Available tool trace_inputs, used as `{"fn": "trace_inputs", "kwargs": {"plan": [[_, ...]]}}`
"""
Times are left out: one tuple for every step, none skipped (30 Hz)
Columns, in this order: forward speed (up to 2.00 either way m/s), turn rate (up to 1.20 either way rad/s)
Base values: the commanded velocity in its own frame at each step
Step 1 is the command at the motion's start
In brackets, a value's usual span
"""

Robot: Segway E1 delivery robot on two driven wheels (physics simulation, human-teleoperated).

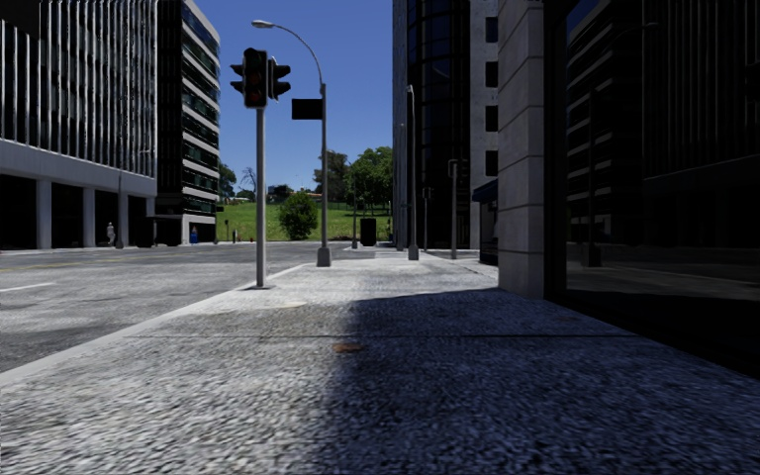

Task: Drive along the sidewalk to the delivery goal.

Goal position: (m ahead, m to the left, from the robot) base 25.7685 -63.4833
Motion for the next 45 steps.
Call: {"fn": "trace_inputs", "kwargs": {"plan": [[2.0,0.0],[2.0,0.0],[2.0,0.0],[2.0,0.0],[2.0,0.0],[2.0,0.0],[2.0,0.0],[2.0,0.0],[2.0,0.0],[2.0,0.0],[2.0,0.0],[2.0,0.0],[2.0,0.0],[2.0,0.0],[2.0,0.0],[2.0,0.0],[2.0,0.0],[2.0,0.0],[2.0,0.0],[2.0,0.0],[2.0,0.0],[2.0,0.0],[2.0,0.0],[2.0,0.0],[2.0,0.0],[2.0,0.0],[2.0,0.0],[2.0,0.0],[2.0,0.0],[2.0,0.0],[2.0,0.0],[2.0,0.0],[2.0,0.0],[2.0,0.0],[2.0,0.0],[2.0,0.0],[2.0,0.0],[2.0,0.0],[2.0,0.0],[2.0,0.0],[2.0,0.0],[2.0,0.0],[2.0,0.0],[2.0,0.0],[2.0,0.0]]}}
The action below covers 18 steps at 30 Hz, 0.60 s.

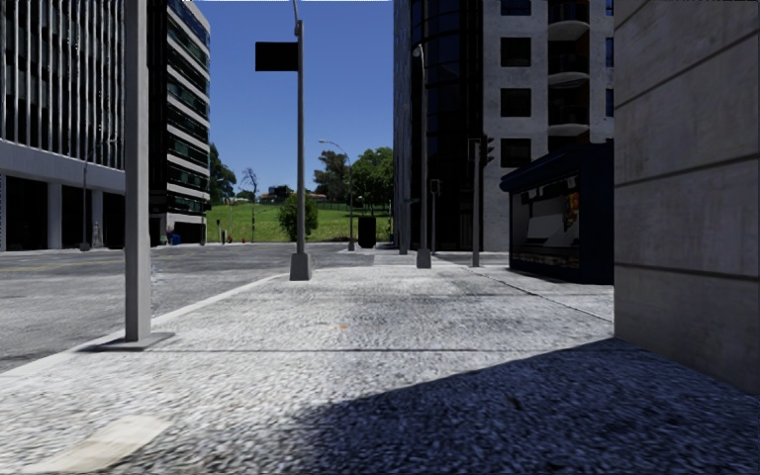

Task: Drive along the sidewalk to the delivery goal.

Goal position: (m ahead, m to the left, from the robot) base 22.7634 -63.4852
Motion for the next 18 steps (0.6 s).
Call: {"fn": "trace_inputs", "kwargs": {"plan": [[2.0,0.0],[2.0,0.0],[2.0,0.0],[2.0,0.0],[2.0,0.0],[2.0,0.0],[2.0,0.0],[2.0,0.0],[2.0,0.0],[2.0,-0.18],[2.0,-0.32],[2.0,-0.32],[2.0,-0.41],[2.0,-0.42],[2.0,-0.43],[2.0,-0.43],[2.0,-0.43],[2.0,-0.43]]}}
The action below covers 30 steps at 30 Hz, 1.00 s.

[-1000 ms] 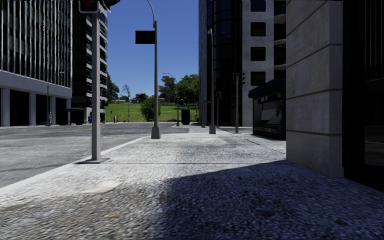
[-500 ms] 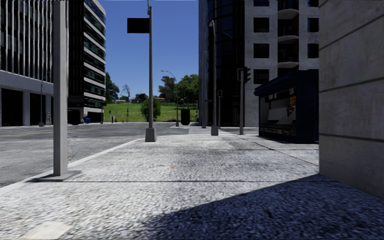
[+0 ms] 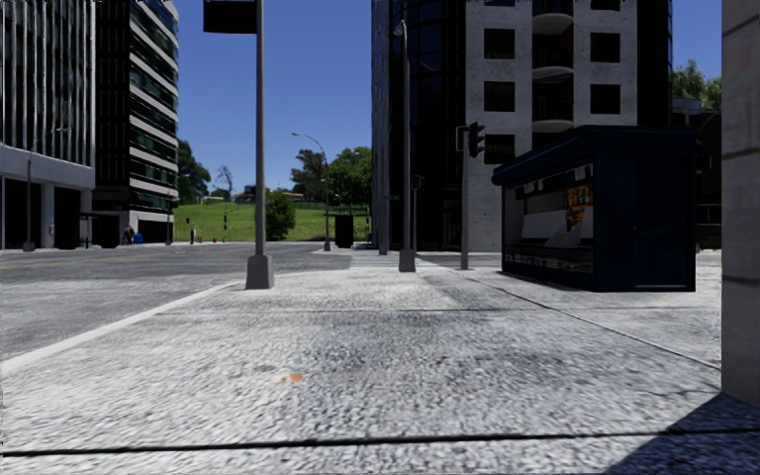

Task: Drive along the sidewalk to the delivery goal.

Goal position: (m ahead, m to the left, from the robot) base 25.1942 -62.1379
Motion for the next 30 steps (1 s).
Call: {"fn": "trace_inputs", "kwargs": {"plan": [[2.0,-0.43],[2.0,-0.43],[2.0,-0.43],[2.0,-0.43],[2.0,-0.43],[2.0,-0.43],[2.0,-0.43],[2.0,-0.43],[2.0,-0.43],[2.0,-0.43],[2.0,-0.43],[2.0,-0.43],[2.0,-0.43],[2.0,-0.43],[2.0,-0.43],[2.0,-0.43],[2.0,-0.43],[2.0,-0.43],[2.0,-0.43],[2.0,-0.43],[2.0,-0.43],[2.0,-0.43],[2.0,-0.43],[2.0,-0.43],[2.0,-0.43],[2.0,-0.43],[2.0,-0.06],[2.0,0.0],[2.0,0.0],[2.0,0.0]]}}
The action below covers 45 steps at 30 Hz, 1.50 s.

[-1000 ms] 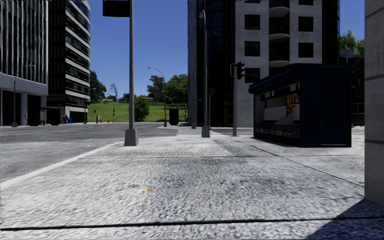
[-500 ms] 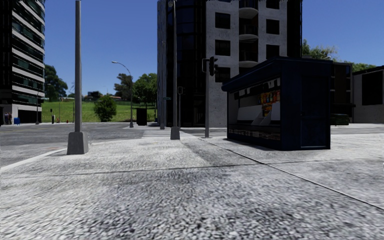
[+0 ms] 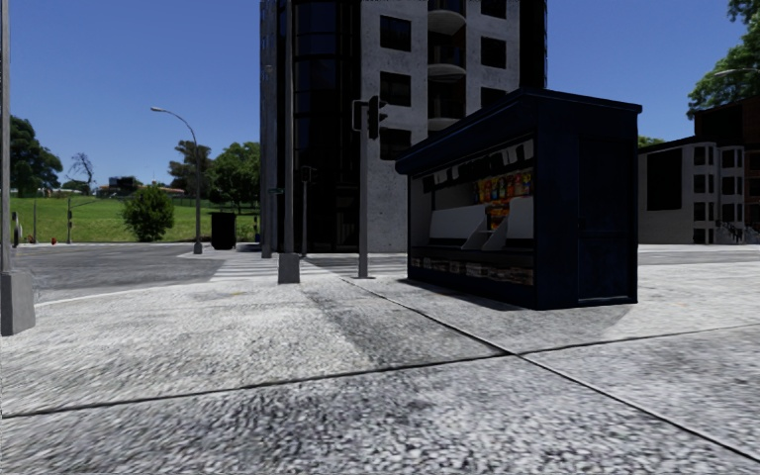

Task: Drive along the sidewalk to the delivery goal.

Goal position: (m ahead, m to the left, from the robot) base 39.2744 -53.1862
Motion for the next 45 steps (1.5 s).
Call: {"fn": "trace_inputs", "kwargs": {"plan": [[2.0,0.0],[2.0,0.0],[2.0,0.0],[2.0,0.0],[2.0,0.0],[2.0,0.0],[2.0,0.0],[2.0,0.0],[2.0,0.0],[2.0,0.0],[2.0,0.0],[2.0,0.0],[2.0,0.0],[2.0,0.0],[2.0,0.0],[2.0,0.0],[2.0,0.0],[2.0,0.0],[2.0,0.0],[2.0,0.07],[2.0,0.07],[2.0,0.14],[2.0,0.23],[2.0,0.41],[2.0,0.41],[2.0,0.51],[2.0,0.55],[2.0,0.55],[2.0,0.57],[2.0,0.58],[2.0,0.58],[2.0,0.58],[1.98,0.58],[1.95,0.58],[1.92,0.58],[1.92,0.58],[1.91,0.13],[1.9,0.0],[1.9,0.0],[1.9,0.0],[1.9,0.0],[1.9,0.0],[1.9,0.0],[1.9,0.0],[1.9,0.0]]}}
